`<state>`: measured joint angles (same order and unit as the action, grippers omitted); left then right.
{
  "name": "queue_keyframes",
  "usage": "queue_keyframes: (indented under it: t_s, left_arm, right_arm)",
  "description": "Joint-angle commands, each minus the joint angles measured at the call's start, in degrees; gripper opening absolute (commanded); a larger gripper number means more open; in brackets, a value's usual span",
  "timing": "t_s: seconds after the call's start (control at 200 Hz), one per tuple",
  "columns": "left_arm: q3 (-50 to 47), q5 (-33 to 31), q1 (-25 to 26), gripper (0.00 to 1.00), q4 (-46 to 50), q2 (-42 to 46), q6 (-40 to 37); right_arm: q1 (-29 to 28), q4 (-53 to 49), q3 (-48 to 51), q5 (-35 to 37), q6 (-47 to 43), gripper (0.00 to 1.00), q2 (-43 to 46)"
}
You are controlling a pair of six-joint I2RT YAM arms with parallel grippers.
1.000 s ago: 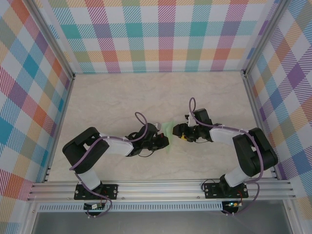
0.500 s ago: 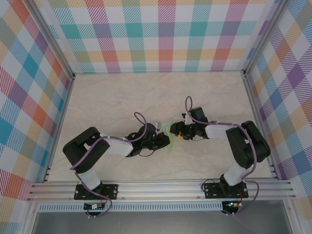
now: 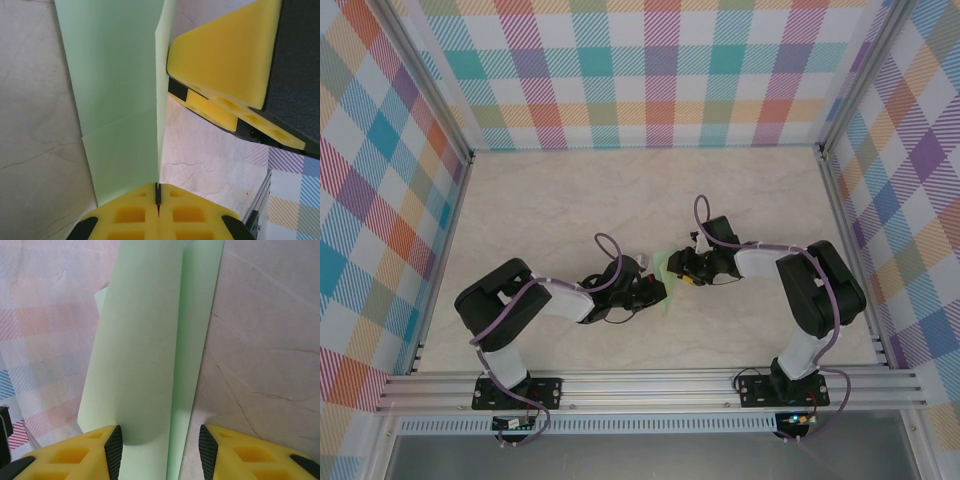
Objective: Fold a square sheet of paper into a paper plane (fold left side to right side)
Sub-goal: Fold the wing for the fifth time at the center of the table.
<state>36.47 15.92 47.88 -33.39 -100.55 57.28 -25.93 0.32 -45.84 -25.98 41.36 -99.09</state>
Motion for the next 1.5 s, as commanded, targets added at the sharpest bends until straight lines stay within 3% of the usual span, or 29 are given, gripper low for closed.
queue_keyframes:
  t_s: [0.0,0.735,1.02,1.495]
  left_arm:
    - [-0.87,-0.02,-0.73,0.00,-2.11,-0.66,0.47]
    - [-0.72,2.06,-5.28,0.24,6.29,7.74,-2.52]
    - [2.98,5.38,-9.89,0.30,6.18,4.87,-2.88]
    - [10.46,8.50,-10.84,0.32,6.69,-3.45,-4.28]
  right_arm:
    - [-0.70,-3.90,-0.82,2.07,-0.07,0.47,-2.62]
    - [-0.96,-5.16,-1.44,2.03,-0.50,0.46,-3.74]
    - [-0.97,-5.55,-1.55,2.07,-0.67,0.46,-3.57]
    - [-0.96,-6.35,-1.89,1.90,-0.95,0.46,-3.57]
